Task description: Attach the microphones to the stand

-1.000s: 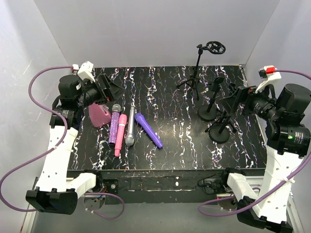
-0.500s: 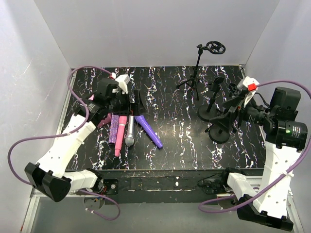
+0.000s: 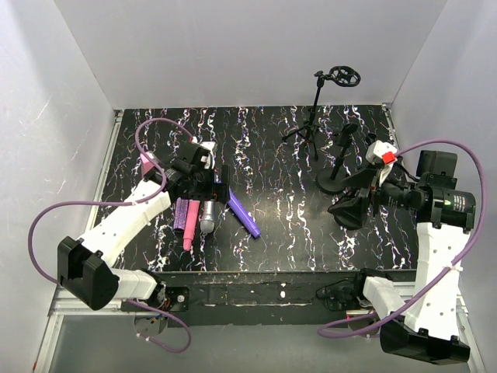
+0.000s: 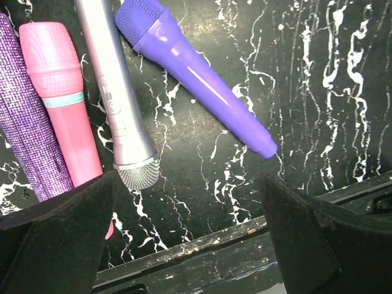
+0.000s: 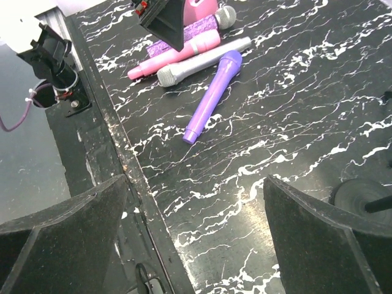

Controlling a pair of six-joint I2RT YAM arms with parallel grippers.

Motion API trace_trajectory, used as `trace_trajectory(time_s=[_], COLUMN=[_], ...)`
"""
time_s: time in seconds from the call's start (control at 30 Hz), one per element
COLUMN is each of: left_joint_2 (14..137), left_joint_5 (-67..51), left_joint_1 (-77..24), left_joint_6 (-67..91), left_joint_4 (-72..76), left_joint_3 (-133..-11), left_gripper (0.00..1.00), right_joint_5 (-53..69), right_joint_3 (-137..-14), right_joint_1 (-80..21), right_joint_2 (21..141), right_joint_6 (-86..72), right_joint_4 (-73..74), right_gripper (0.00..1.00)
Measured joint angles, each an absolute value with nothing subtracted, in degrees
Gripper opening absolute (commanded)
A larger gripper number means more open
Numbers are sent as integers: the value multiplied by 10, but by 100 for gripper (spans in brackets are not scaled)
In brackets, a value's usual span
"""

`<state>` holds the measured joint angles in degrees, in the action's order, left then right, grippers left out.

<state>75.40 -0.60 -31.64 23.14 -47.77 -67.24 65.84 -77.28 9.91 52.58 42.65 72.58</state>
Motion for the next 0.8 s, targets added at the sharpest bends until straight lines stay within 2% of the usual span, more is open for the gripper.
trace_trajectory(time_s=[0.43,0.8], left_joint_2=[753,757], left_joint_5=[-7,-34], left_joint_1=[-316,-320], left_joint_6=[241,380], left_joint_4=[-441,-354], left_joint_3=[-633,-562], left_gripper=[98,98], right_joint_5=[642,635], right_joint_3=[-706,-670], right_joint_1=[53,38], right_joint_2=[524,513], right_joint_6=[481,482], right_joint_4=[735,728], right_gripper=[98,98])
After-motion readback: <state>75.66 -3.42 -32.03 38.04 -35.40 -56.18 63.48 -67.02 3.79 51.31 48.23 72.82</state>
